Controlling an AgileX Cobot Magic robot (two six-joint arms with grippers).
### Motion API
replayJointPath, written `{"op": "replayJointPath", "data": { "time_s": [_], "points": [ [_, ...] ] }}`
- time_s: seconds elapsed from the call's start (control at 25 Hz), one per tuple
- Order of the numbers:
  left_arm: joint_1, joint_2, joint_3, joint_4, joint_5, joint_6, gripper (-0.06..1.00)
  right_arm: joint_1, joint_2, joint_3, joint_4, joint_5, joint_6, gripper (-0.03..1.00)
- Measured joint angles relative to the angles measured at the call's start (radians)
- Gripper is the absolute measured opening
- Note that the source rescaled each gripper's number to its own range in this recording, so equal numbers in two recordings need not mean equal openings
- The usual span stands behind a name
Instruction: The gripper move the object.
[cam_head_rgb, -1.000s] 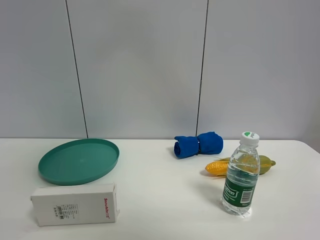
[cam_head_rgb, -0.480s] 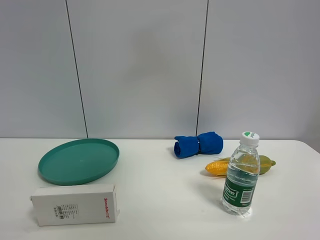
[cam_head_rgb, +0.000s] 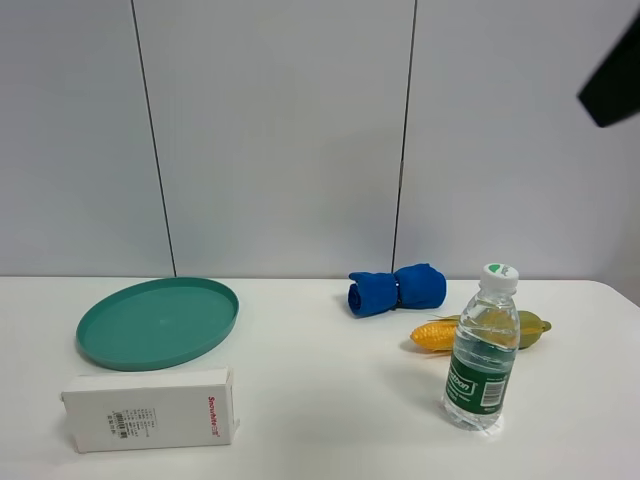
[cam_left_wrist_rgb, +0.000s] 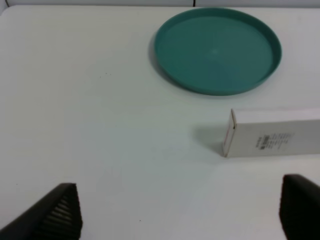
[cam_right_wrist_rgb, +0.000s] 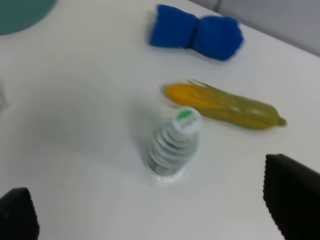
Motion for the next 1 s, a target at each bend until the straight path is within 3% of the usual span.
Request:
{"op": "replayJointPath", "data": {
  "time_s": [0.32, 0.56, 0.72, 1.0],
  "points": [
    [0.000, 0.000, 0.000, 0.000, 0.000, 0.000, 1.00, -0.344, -0.324, 0.225, 0.121, 0.008, 0.000, 0.89],
    [0.000, 0.000, 0.000, 0.000, 0.000, 0.000, 1.00, -0.546, -0.585, 0.369, 0.251, 0.019, -0.015, 0.89],
    [0.000, 0.000, 0.000, 0.000, 0.000, 0.000, 1.00, -0.629, -0.720, 0.444, 0.308, 0.022, -0.054, 0.89],
    [0.000, 0.000, 0.000, 0.000, 0.000, 0.000, 1.00, -0.647, -0.849, 0.513, 0.310, 0.038, -0.085, 0.89]
  ]
}}
